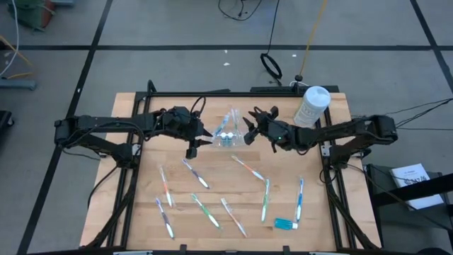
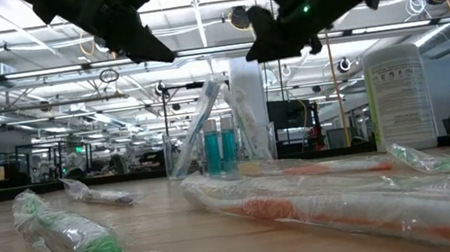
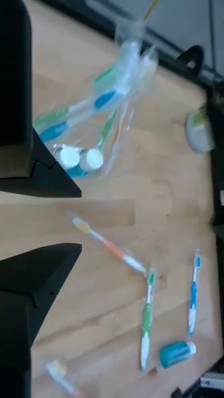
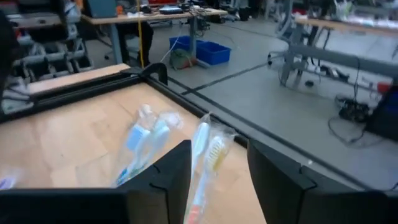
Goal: Pick & Place Toothbrushes
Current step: Put the orange toothbrush into the transparent organizer
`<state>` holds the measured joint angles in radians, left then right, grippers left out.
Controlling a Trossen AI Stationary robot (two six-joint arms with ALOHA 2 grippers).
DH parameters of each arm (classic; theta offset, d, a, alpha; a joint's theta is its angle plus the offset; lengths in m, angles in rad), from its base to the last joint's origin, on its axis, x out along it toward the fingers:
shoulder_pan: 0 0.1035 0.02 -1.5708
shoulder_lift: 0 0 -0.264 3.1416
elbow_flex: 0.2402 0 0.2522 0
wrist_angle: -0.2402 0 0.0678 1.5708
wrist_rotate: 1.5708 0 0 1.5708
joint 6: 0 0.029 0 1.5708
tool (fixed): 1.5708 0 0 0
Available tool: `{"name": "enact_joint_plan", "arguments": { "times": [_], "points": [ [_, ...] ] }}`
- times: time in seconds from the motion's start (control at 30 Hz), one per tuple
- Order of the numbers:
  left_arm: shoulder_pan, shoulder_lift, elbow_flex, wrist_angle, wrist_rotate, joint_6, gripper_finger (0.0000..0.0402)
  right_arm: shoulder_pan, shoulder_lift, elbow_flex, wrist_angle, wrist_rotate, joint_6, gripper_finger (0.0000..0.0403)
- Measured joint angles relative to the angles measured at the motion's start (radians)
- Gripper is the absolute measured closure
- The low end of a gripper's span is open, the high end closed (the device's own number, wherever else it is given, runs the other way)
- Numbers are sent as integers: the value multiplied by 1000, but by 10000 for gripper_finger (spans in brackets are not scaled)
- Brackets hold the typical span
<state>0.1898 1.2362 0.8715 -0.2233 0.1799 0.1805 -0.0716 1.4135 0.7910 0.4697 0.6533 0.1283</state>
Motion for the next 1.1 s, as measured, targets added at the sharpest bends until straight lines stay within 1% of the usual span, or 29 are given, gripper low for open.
{"name": "enact_joint_plan", "arguments": {
  "times": [0.07, 0.2, 0.27, 0.37, 0.43, 0.57, 0.67, 0.77, 0.9, 1.0, 1.1],
  "points": [
    [-18, 0, 0, -36, 0, -19, 268, 17, -33, 0, -8, -2, -40, 250],
    [-66, 0, 0, -122, 0, -109, 268, 63, -98, 1, -120, -3, -109, 254],
    [-93, 0, 0, -169, 0, -197, 268, 90, -126, 0, -204, -3, -116, 257],
    [-131, 0, 0, -214, -2, -367, 268, 116, -147, 0, -256, -4, -115, 258],
    [-158, 0, 0, -228, -23, -447, 268, 126, -152, 0, -265, -3, -116, 258],
    [-217, 0, 0, -274, -102, -523, 268, 128, -152, 0, -258, -3, -169, 258],
    [-254, 0, 0, -358, -107, -610, 268, 127, -152, 0, -258, -3, -203, 260],
    [-290, 0, 0, -472, -114, -765, 268, 123, -152, 0, -258, -3, -215, 260],
    [-347, 0, 0, -653, -169, -1067, 268, 116, -152, 0, -257, -3, -275, 258],
    [-400, 0, 0, -758, -251, -1215, 268, 109, -152, 0, -254, -3, -329, 257],
    [-457, 0, -2, -799, -269, -1319, 268, 98, -152, 0, -220, -3, -357, 258]
  ]
}}
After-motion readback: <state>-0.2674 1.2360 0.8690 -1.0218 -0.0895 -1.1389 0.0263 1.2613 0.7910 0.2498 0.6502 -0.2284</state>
